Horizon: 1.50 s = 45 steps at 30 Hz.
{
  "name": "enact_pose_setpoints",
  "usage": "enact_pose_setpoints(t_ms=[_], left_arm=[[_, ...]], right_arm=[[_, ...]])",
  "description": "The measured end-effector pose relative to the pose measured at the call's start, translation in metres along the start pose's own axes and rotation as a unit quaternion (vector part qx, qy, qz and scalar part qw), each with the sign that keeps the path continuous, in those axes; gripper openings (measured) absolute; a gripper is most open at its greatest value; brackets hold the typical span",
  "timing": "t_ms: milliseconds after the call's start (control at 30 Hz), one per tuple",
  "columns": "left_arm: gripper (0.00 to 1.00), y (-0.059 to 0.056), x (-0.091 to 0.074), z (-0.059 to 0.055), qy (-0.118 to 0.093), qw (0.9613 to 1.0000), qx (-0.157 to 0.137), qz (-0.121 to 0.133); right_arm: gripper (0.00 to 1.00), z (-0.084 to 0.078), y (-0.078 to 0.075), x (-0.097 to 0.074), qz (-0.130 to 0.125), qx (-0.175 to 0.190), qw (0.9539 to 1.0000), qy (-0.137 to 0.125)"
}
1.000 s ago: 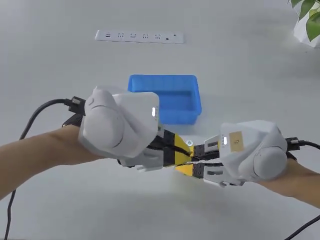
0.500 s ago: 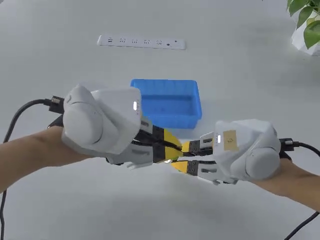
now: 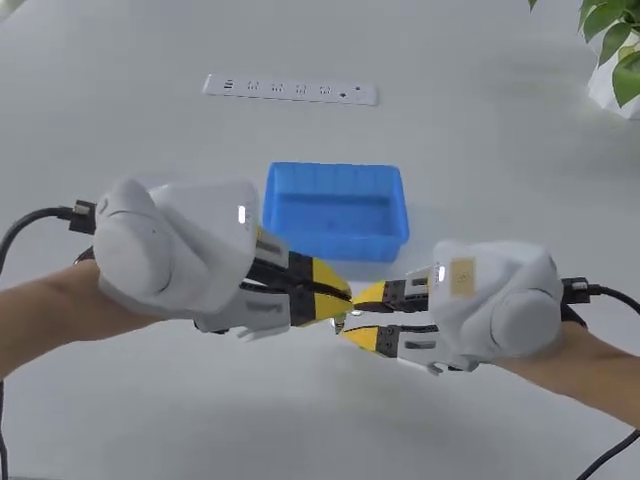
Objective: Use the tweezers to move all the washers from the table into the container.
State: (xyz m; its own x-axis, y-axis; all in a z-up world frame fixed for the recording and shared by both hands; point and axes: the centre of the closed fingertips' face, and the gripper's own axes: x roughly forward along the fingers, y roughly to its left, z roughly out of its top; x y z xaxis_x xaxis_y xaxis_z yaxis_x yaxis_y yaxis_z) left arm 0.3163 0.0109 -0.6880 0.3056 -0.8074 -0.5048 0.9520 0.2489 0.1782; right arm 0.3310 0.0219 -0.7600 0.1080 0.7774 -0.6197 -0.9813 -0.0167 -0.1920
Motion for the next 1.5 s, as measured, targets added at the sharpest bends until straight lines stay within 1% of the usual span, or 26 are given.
enact_pose_setpoints(t_ms=[100,300,433,567,633,767,833,933,1033,1233,1267,1300,1500], left_arm=[[0.05,0.004,0.000,-0.002,0.000,1.0000,0.000,0.003],[0.05,0.009,-0.001,-0.006,0.003,1.0000,0.003,0.005],[0.05,0.012,-0.004,-0.010,0.006,0.9999,0.003,0.009],[0.05,0.018,-0.008,-0.014,0.009,0.9997,-0.001,0.023],[0.05,0.019,-0.008,-0.015,0.007,0.9996,-0.008,0.025],[0.05,0.020,-0.008,-0.016,0.005,0.9996,-0.010,0.026],[0.05,0.021,-0.008,-0.018,0.005,0.9995,-0.014,0.027],[0.05,0.023,-0.008,-0.021,-0.001,0.9990,-0.033,0.030],[0.05,0.023,-0.007,-0.023,0.000,0.9990,-0.034,0.030],[0.05,0.024,-0.003,-0.030,0.009,0.9989,-0.037,0.027],[0.05,0.024,-0.004,-0.030,0.008,0.9989,-0.038,0.027],[0.05,0.025,-0.003,-0.030,0.006,0.9986,-0.046,0.027],[0.05,0.025,-0.003,-0.029,0.006,0.9985,-0.047,0.026]], right_arm=[[0.19,-0.004,0.000,0.001,0.000,0.004,1.0000,0.005],[0.20,-0.011,0.001,0.003,0.004,0.016,0.9999,0.006],[0.21,-0.012,0.003,0.004,0.006,0.020,0.9998,0.006],[0.21,-0.013,0.003,0.007,0.007,0.024,0.9997,0.004],[0.21,-0.014,0.003,0.008,0.007,0.024,0.9997,0.004],[0.21,-0.014,0.002,0.009,0.006,0.026,0.9996,0.004],[0.21,-0.012,0.003,0.009,0.007,0.027,0.9996,0.004],[0.21,-0.013,0.004,0.008,0.008,0.027,0.9996,0.006],[0.21,-0.013,0.004,0.008,0.007,0.032,0.9995,0.003],[0.21,-0.014,0.007,0.008,0.010,0.032,0.9994,0.007],[0.21,-0.014,0.008,0.008,0.011,0.033,0.9994,0.007],[0.21,-0.014,0.008,0.008,0.011,0.033,0.9994,0.007],[0.21,-0.014,0.008,0.006,0.012,0.032,0.9994,0.010]])
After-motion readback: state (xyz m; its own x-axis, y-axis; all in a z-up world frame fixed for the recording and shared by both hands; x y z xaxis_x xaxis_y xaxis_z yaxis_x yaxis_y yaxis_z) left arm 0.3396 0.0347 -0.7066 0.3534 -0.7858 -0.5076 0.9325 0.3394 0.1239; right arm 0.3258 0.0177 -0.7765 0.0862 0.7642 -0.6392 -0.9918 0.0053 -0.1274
